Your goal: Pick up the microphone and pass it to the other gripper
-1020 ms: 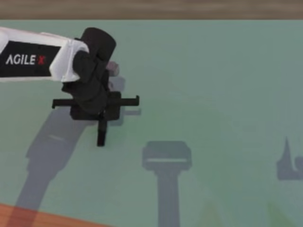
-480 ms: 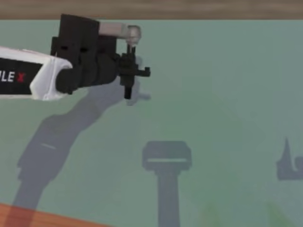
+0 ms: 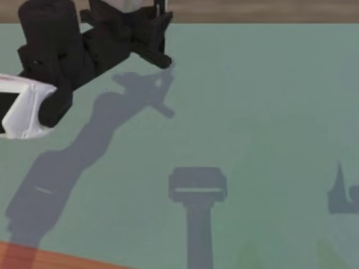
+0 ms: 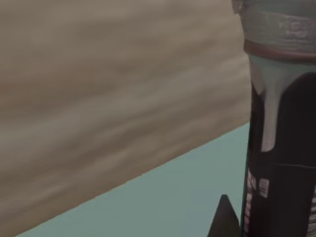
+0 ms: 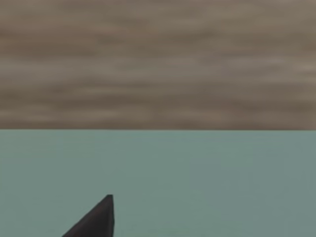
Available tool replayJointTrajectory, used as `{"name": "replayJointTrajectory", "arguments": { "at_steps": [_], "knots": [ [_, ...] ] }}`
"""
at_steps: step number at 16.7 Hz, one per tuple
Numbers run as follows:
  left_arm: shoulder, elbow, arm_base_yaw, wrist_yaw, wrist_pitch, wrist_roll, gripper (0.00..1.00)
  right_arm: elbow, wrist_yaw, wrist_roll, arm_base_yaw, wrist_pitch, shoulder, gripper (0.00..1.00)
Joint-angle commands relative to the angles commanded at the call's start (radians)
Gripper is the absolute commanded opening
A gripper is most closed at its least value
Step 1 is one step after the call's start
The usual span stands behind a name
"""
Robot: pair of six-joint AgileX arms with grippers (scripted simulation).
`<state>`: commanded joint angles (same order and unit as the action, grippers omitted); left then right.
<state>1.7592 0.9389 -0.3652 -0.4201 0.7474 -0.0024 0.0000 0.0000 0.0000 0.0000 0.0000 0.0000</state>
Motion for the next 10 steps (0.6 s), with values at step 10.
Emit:
{"name": "replayJointTrajectory", "arguments": {
  "at_steps": [10],
  "knots": [
    [-0.058, -0.026, -0.037, 0.019, 0.041, 0.021, 0.0, 0.0, 0.0, 0.0, 0.0, 0.0, 0.0, 1.0]
  ]
}}
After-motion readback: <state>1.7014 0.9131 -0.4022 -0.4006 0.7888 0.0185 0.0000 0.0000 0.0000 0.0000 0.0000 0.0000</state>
